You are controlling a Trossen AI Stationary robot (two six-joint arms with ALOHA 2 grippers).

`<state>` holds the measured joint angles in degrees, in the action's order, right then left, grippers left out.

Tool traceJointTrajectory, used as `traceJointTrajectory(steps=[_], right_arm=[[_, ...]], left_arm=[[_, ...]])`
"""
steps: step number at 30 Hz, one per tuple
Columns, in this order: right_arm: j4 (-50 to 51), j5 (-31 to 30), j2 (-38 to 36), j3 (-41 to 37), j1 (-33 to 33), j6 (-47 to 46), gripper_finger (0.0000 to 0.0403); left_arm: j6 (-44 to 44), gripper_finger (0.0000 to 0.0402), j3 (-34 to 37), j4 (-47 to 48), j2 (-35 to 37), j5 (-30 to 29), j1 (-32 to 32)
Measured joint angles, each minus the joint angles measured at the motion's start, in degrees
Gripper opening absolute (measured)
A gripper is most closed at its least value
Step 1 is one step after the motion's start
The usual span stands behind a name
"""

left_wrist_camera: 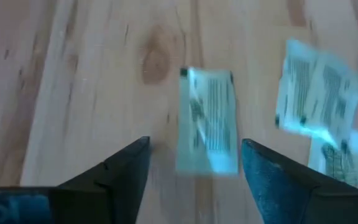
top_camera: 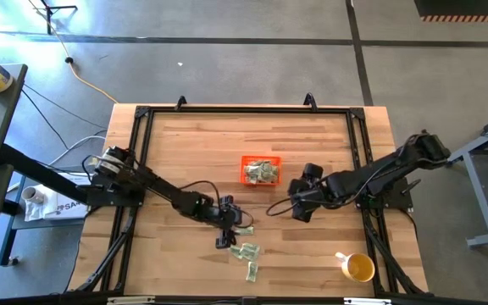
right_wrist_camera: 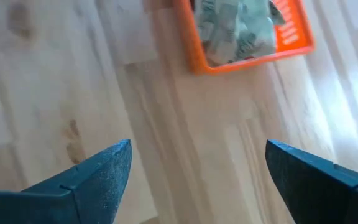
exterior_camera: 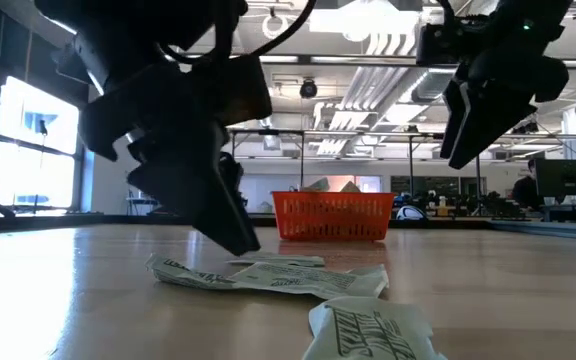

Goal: Pick and place Stevia / Truvia into bins
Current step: Put the stevia packet into the orange bin

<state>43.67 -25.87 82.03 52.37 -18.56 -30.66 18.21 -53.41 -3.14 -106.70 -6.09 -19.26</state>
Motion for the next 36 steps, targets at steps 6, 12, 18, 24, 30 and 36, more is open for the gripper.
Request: traceJointTrajectory(steps=[6,12,18,24,30,36], right_arm=[[0.2,-2.5,0.1,-0.8,0.0,-2.5,0.0358],[0.2,-4.4,0.1,-0.8,0.0,-4.9,0.0352],[1.2,-4.7,0.1,-0.8,-1.1,-8.2,0.0340],[4.3,-4.8,-0.8,-0.7,-3.6,-14.9,0.0321],[5.3,-7.4,-1.7,-0.7,-6.3,-20.2,0.0312],[0.2,-3.9,-0.4,-0.7,-7.3,-14.4,0.0312]], left_arm=[[-0.3,0.0212,-0.4,-1.0,-1.7,-6.4,-0.7],[-6.4,0.0088,-0.5,-0.6,-2.7,-9.0,1.2],[-6.6,0.0025,-1.0,3.0,0.8,-10.1,4.1],[-13.9,0.0030,-11.4,13.3,9.7,-15.3,5.7],[-20.2,0.0027,-15.6,18.8,9.4,-11.8,16.6],[-17.4,0.0102,-15.2,20.3,4.1,0.5,25.5]])
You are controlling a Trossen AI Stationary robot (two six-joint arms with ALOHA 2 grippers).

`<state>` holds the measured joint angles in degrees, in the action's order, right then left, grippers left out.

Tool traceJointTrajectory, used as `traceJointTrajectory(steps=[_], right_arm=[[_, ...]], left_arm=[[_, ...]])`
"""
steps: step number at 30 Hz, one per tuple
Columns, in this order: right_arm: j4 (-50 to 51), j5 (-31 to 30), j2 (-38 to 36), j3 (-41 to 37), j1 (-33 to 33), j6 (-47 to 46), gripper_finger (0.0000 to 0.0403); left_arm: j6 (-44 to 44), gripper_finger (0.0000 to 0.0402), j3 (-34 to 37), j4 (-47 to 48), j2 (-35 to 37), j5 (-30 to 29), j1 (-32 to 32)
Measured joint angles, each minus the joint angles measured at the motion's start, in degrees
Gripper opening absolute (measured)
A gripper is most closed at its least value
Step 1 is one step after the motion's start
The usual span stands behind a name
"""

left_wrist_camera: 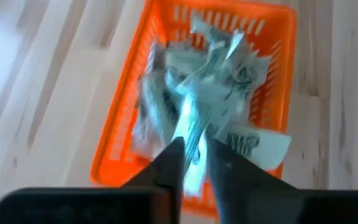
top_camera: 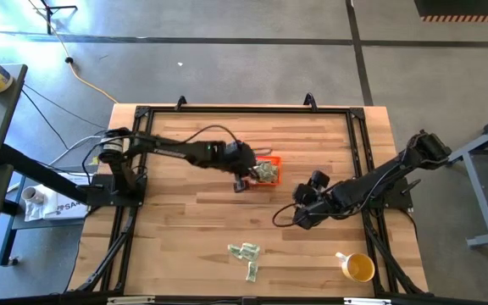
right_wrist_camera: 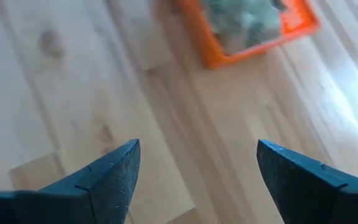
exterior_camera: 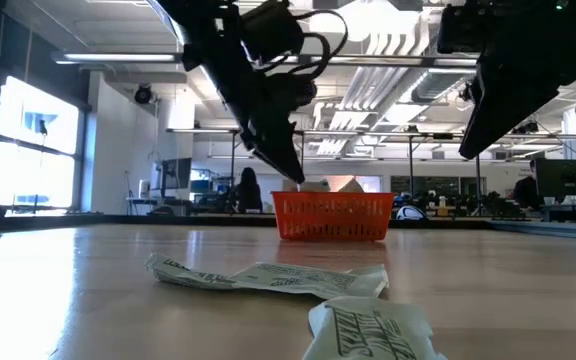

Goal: Pick and place Stevia / Truvia into bins
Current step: Put the stevia packet into the orange bin

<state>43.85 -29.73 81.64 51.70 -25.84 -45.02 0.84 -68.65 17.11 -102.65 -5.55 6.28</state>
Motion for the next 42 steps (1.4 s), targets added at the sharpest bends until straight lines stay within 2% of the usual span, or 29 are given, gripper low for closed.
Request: traceJointTrajectory(steps=[4,9,11,14,18,21,24,30,33,37,42], right_arm=[[-6.6,1.5,2.2,0.0,-0.1,7.7,0.0312],[-23.5,9.1,7.6,0.0,0.2,24.1,0.0312],[-30.6,13.1,10.3,0.0,0.5,27.3,0.0312],[-37.6,17.9,14.8,1.8,1.1,27.1,0.0312],[-39.0,21.0,21.7,8.6,0.5,26.6,0.0312],[-38.1,20.7,27.9,15.1,-1.0,24.3,0.0312],[-34.6,16.3,33.9,22.4,-2.9,20.1,0.0312],[-16.4,6.1,43.9,38.3,-6.1,9.3,0.0312],[-8.9,4.1,47.3,45.0,-6.9,4.5,0.0308],[-3.8,3.3,50.6,51.0,-7.8,-0.8,0.0280],[-2.2,5.0,52.4,53.6,-8.2,-5.1,0.0214]], left_arm=[[5.4,0.0155,-0.1,3.0,1.1,0.2,-0.2],[15.5,0.0202,-1.3,16.0,10.3,-0.9,-6.2],[17.5,0.0208,0.1,17.9,14.0,-3.0,-11.3],[22.0,0.0206,4.6,18.2,18.0,-5.8,-19.2],[29.1,0.0191,11.3,14.6,19.8,-10.0,-27.6],[32.9,0.0180,15.4,10.7,19.6,-10.9,-32.3],[37.0,0.0172,17.4,9.9,19.6,-11.5,-35.8],[40.0,0.0162,17.5,10.4,19.7,-14.9,-42.6],[40.0,0.0161,17.5,10.2,19.7,-17.6,-44.6],[40.0,0.0161,17.5,10.8,19.7,-17.7,-45.1],[40.0,0.0157,17.5,11.6,19.7,-17.4,-45.1]])
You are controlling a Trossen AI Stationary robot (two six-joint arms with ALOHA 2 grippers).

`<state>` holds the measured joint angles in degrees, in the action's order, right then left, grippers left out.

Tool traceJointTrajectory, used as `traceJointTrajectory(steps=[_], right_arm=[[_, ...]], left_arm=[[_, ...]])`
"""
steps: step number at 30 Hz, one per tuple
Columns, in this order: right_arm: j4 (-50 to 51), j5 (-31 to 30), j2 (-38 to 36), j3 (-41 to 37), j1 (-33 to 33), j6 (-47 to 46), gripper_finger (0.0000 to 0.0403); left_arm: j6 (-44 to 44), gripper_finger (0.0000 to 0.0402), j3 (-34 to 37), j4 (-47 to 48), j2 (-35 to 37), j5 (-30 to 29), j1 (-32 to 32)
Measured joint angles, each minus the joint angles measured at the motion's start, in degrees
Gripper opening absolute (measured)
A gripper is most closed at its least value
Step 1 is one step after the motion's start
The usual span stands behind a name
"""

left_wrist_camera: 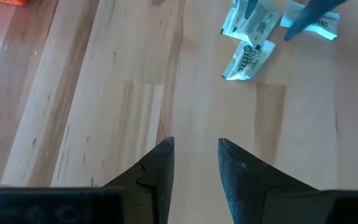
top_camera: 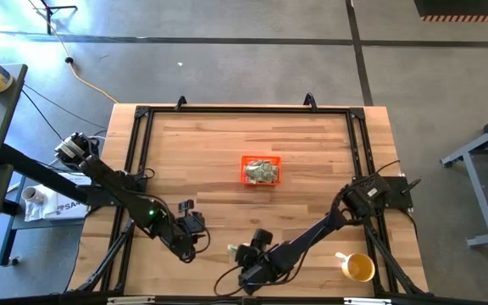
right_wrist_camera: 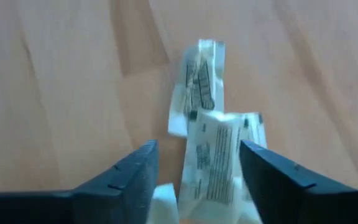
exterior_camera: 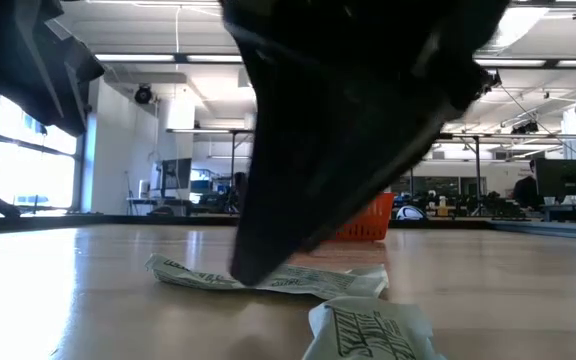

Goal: Pick and place Stevia / Truvia into bins
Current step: Put the stevia packet into the orange bin

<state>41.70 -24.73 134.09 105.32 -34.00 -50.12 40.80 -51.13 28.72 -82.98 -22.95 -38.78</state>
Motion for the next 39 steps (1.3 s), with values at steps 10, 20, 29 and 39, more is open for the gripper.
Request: traceJointTrajectory(steps=[10,20,29,39], right_arm=[[0.2,4.7,-0.3,-2.8,0.6,-3.6,0.0129],[3.6,6.6,-5.6,-3.3,3.4,0.7,0.0008],[20.1,-2.9,-16.9,-3.1,10.4,8.5,0.0006],[27.2,-4.1,-15.1,-3.1,29.2,33.0,0.0018]], left_arm=[[0.0,0.0154,0.0,0.2,0.0,0.3,0.0],[0.0,0.0152,0.0,1.5,0.0,0.4,0.0],[0.0,0.0146,0.0,1.3,0.0,-0.1,0.1],[0.1,0.0145,-0.1,-3.3,-0.3,-1.4,0.2]])
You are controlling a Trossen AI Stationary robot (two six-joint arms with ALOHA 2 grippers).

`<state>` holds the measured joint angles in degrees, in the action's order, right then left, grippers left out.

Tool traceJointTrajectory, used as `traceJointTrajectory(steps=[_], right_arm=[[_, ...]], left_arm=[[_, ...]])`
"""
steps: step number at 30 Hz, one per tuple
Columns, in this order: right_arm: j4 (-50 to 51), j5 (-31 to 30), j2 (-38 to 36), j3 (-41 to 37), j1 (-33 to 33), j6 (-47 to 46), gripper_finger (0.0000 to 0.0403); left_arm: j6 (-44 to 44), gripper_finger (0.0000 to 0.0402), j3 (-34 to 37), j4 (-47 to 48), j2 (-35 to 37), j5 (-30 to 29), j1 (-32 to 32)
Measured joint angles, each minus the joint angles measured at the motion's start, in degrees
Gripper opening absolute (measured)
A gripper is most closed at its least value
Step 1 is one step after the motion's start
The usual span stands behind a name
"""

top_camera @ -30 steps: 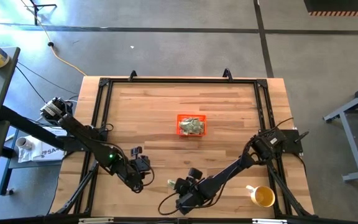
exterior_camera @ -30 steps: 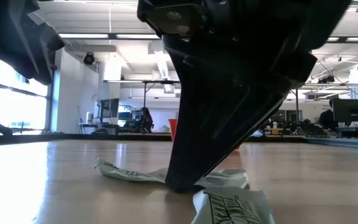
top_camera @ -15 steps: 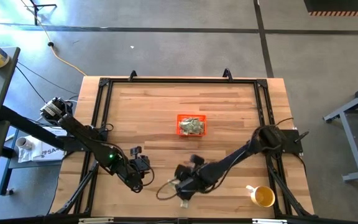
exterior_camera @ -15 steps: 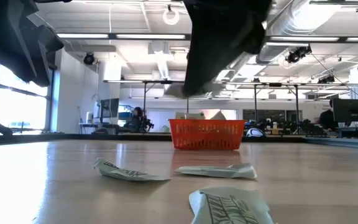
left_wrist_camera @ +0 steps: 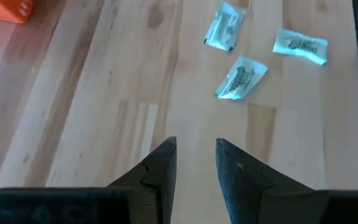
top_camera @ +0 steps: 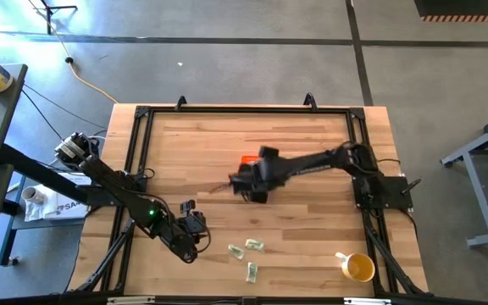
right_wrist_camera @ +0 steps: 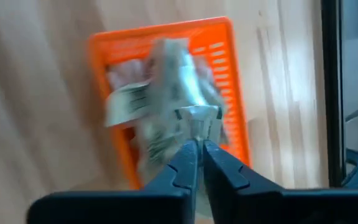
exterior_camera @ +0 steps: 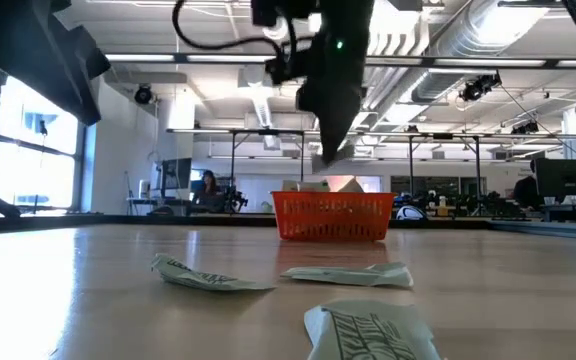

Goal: Pick and place Stevia / Truvia into bins
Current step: Put the stevia packet into the orange bin

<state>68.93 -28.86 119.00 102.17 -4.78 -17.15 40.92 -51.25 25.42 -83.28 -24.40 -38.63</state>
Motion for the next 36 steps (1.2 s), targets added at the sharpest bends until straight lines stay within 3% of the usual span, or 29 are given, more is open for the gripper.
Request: traceJointTrajectory(steps=[6,11,17,24,29,33,36], right_arm=[[-3.9,8.1,-0.2,0.0,5.9,7.8,0.0100],[-3.6,12.7,-0.6,0.0,6.0,8.7,0.0193],[-3.2,8.8,-3.9,0.1,-1.4,8.3,0.0279],[2.5,0.6,-5.0,0.1,-15.4,-6.4,0.0300],[9.8,-1.1,-4.9,0.1,-24.2,-26.1,0.0298],[11.1,-0.9,-5.0,-1.2,-28.3,-39.0,0.0298],[3.8,3.7,-6.1,-5.7,-29.8,-44.3,0.0293]], left_arm=[[5.3,0.0145,0.0,-0.6,-1.9,-0.2,0.0],[9.0,0.0145,0.0,-2.4,-3.9,-0.1,0.0],[2.6,0.0145,0.0,-9.6,-6.9,1.1,0.0],[-14.3,0.0145,0.1,-21.5,-12.1,1.8,0.0],[-18.7,0.0145,-0.1,-28.1,-16.0,9.0,1.5],[-20.2,0.0145,-1.0,-28.9,-17.5,9.7,3.3],[-19.9,0.0145,-1.0,-28.3,-17.6,11.0,5.2]])
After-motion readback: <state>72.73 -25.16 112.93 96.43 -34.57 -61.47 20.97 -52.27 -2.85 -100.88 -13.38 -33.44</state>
